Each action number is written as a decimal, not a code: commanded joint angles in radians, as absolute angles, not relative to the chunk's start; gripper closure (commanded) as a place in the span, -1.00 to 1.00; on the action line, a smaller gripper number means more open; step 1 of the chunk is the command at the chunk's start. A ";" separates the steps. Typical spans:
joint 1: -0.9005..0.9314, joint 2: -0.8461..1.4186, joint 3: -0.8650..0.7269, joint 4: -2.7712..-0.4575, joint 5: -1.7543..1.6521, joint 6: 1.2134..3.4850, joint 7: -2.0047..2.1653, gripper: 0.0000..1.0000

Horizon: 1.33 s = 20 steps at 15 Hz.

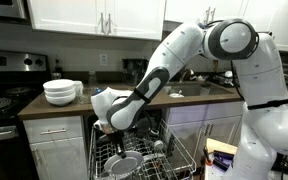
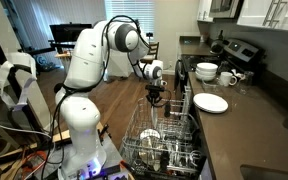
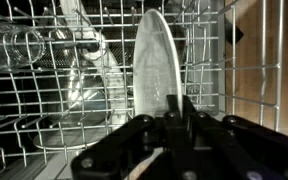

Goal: Remove the white plate from the dishwasher and place it on top of the pile of white plates on the counter

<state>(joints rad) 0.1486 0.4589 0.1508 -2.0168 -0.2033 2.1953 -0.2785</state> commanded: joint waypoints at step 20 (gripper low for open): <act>0.151 0.176 0.137 -2.086 -0.325 2.080 -0.203 0.17</act>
